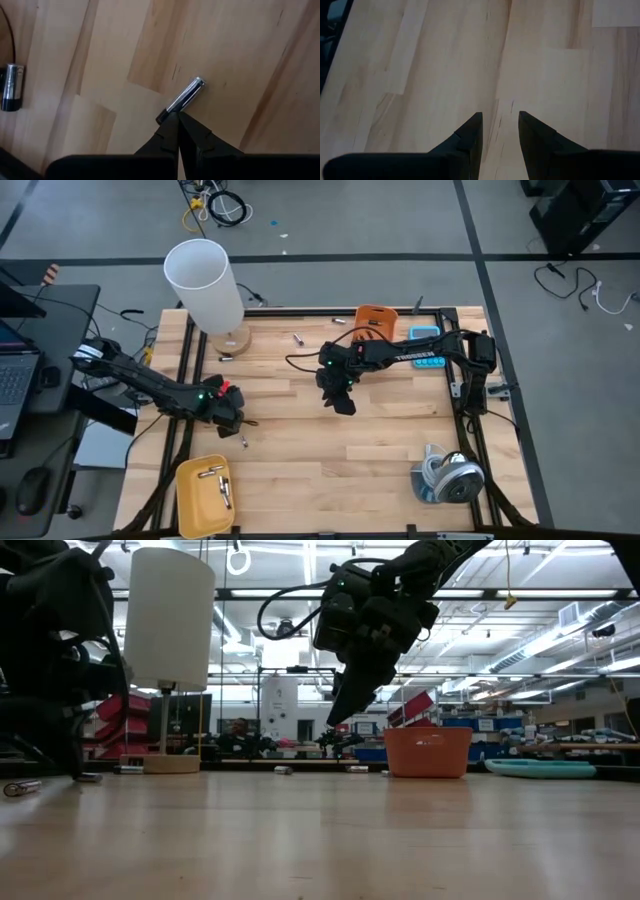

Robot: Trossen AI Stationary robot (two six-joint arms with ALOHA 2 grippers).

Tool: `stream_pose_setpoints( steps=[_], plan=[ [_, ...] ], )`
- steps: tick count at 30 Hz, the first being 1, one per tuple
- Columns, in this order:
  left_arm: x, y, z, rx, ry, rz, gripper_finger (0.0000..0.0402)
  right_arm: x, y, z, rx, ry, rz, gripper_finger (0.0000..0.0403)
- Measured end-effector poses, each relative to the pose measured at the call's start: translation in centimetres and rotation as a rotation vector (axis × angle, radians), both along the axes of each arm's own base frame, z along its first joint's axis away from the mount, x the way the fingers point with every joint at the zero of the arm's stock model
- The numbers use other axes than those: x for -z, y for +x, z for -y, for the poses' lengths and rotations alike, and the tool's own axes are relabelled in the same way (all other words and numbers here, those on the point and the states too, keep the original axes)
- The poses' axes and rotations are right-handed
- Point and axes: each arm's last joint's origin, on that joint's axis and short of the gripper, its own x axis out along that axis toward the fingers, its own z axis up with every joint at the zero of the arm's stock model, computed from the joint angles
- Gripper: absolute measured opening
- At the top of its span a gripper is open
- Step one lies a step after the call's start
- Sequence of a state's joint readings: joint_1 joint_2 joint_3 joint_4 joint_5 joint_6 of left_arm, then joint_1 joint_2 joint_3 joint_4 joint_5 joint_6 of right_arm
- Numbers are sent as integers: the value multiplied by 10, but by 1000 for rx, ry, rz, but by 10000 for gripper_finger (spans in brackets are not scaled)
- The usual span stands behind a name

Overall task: Sort batteries
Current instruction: Put the silver battery into the yellow bin

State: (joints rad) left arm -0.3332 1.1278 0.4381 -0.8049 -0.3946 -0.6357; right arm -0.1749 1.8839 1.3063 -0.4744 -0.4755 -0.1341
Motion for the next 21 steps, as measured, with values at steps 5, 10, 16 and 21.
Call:
stream_pose_setpoints(
  steps=[5, 10, 16, 21],
  plan=[
    [0, 0, 1, 3, -18, -2, 10, 0, 0, 0, 1, 1, -1, 112],
    [0, 0, 1, 26, -18, -10, 26, 0, 0, 0, -1, -1, 0, 112],
    [-1, 3, 0, 26, 32, 32, 78, 0, 0, 0, -4, -3, 2, 112],
    [-1, 4, -1, 24, 56, 42, 127, 0, 0, 0, -6, -4, 3, 112]
  ],
)
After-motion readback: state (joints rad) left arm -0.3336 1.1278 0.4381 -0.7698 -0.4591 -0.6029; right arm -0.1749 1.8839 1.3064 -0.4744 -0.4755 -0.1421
